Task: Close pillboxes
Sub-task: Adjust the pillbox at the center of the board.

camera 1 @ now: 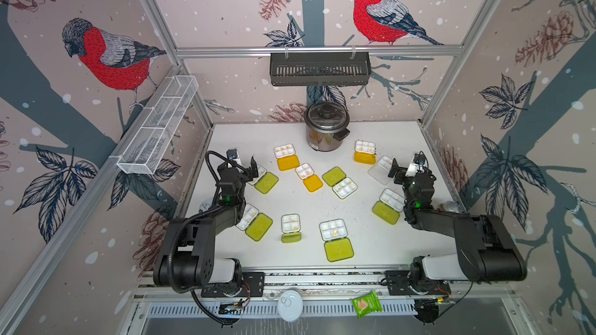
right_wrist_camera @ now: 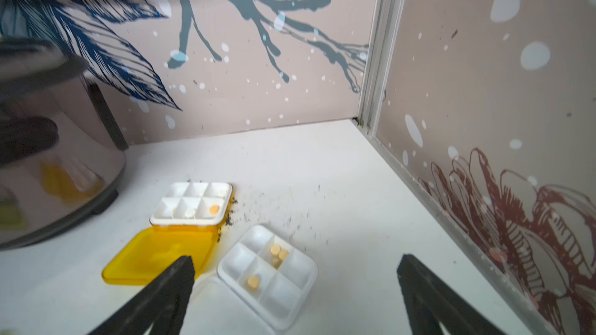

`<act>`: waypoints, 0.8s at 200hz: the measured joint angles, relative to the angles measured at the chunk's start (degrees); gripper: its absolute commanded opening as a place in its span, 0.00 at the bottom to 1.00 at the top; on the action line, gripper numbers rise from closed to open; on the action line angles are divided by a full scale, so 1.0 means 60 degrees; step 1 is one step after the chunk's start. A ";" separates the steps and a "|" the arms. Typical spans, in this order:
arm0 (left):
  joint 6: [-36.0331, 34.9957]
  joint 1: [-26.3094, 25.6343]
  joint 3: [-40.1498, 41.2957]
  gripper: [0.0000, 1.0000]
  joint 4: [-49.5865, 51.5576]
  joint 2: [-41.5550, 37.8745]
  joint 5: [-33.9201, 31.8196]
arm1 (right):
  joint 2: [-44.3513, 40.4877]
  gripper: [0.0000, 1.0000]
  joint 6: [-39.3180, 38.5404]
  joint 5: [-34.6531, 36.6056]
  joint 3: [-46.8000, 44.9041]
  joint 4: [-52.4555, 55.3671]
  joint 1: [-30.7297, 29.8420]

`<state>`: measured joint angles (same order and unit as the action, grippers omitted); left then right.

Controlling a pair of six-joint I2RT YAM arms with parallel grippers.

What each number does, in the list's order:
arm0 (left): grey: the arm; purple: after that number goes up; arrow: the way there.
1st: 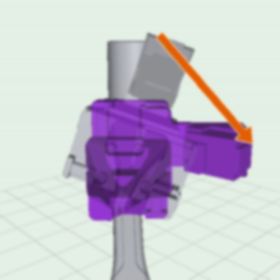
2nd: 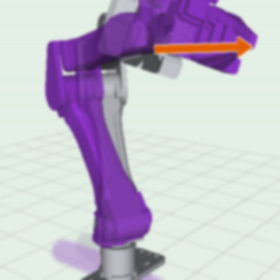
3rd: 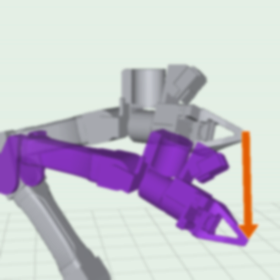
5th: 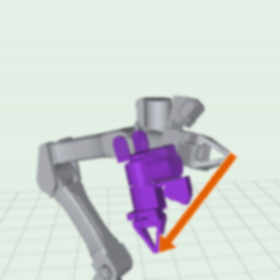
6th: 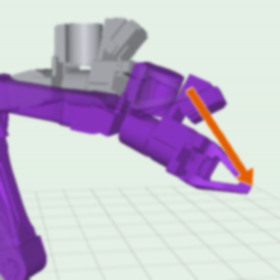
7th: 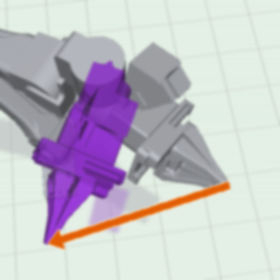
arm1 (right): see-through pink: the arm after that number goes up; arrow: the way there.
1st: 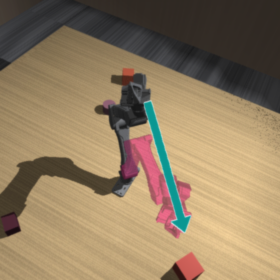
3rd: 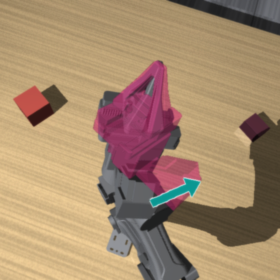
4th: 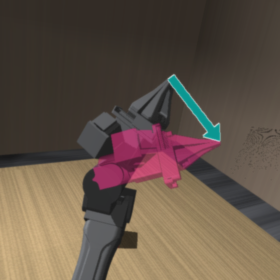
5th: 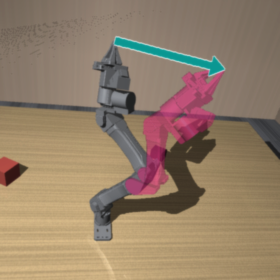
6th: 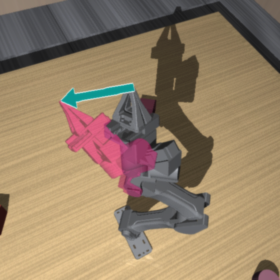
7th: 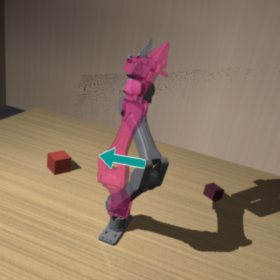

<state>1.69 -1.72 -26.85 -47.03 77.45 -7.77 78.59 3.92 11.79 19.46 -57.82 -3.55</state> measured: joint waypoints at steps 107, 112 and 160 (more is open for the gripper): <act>0.4018 0.0004 -0.2951 0.98 0.5916 -0.4608 0.0594 | -0.2040 1.00 0.1566 0.1341 0.4328 0.7198 -0.2758; 0.4273 0.0011 -0.2914 0.98 0.6207 -0.4772 0.0557 | -0.2084 1.00 0.1931 0.1100 0.4317 0.7439 -0.2568; 0.5832 0.0022 -0.2331 0.97 0.7005 -0.5716 0.0266 | -0.2473 0.95 0.3891 -0.1169 0.3887 0.8888 -0.1315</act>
<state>36.69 -1.58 -40.84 -4.99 43.16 -6.17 63.75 27.27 4.78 42.78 -4.49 -11.44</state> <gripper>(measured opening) 0.972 0.983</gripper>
